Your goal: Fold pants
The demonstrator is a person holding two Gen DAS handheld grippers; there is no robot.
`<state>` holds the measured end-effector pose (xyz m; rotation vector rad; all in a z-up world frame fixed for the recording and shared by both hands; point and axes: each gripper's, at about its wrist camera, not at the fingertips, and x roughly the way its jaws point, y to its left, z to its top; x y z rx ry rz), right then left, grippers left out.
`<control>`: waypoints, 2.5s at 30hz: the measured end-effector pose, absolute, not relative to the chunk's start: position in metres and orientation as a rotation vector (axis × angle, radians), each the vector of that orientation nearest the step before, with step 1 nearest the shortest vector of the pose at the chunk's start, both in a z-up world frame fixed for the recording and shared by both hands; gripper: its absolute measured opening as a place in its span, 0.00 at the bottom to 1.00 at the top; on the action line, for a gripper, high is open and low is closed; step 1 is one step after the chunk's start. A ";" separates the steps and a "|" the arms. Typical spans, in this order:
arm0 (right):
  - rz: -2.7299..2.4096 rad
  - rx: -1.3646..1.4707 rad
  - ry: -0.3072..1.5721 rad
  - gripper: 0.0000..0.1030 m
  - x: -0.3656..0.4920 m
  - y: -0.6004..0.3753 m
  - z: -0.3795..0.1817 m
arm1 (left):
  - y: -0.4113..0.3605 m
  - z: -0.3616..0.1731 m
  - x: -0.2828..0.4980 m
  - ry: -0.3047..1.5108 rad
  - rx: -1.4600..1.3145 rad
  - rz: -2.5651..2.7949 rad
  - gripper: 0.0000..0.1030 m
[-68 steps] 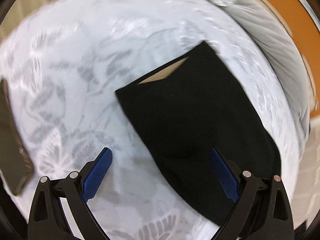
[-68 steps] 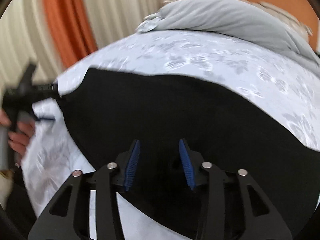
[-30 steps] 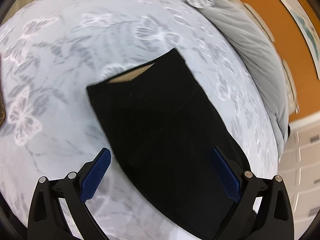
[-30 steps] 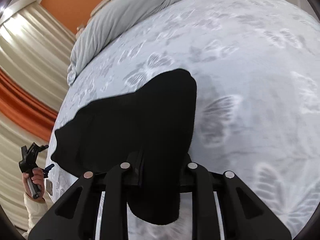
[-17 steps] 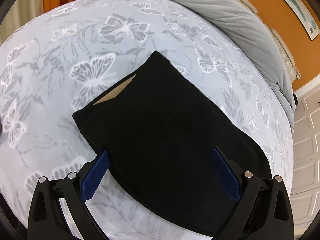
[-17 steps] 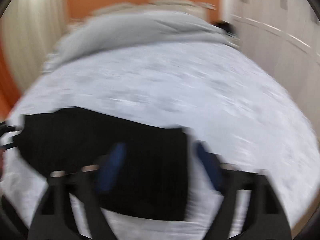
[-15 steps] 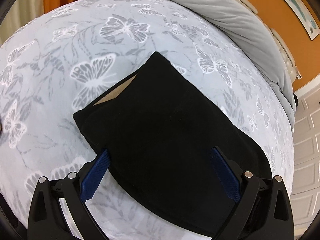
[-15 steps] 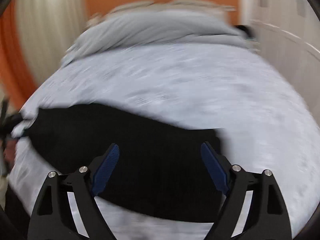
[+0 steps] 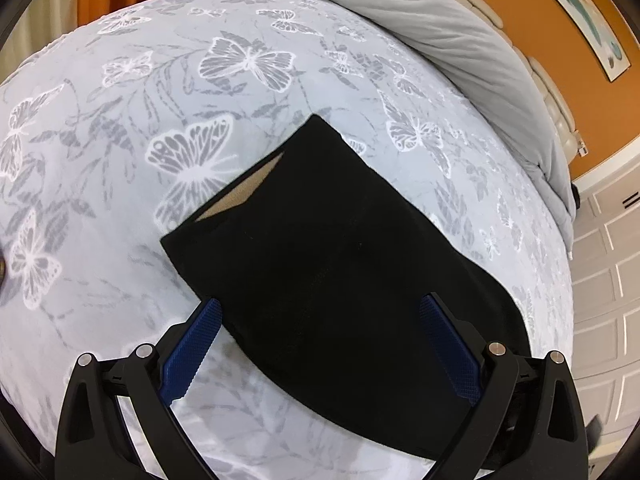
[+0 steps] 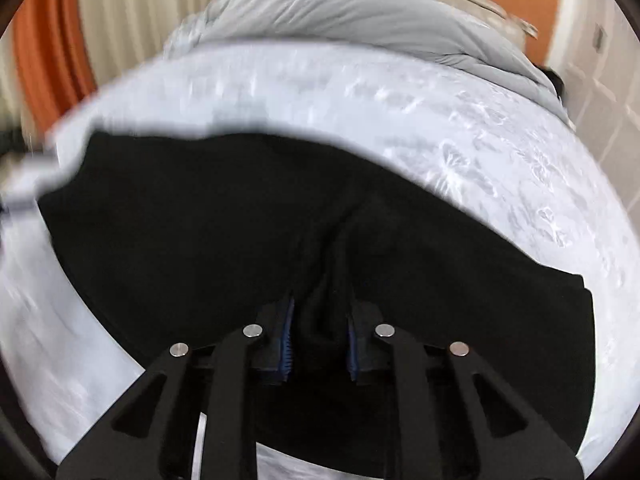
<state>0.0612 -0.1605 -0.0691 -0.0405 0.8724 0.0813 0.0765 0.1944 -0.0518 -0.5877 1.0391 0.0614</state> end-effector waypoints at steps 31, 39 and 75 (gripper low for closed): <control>-0.237 0.235 0.734 0.95 0.010 -0.319 -0.007 | 0.199 -0.087 0.096 1.048 -0.830 0.124 0.18; -0.309 0.340 0.712 0.95 -0.013 -0.377 -0.004 | 0.051 0.000 0.063 0.834 -0.468 -0.323 0.24; 0.318 0.625 0.993 0.19 0.089 -0.180 -0.098 | 0.122 -0.009 0.033 0.883 -0.280 -0.196 0.89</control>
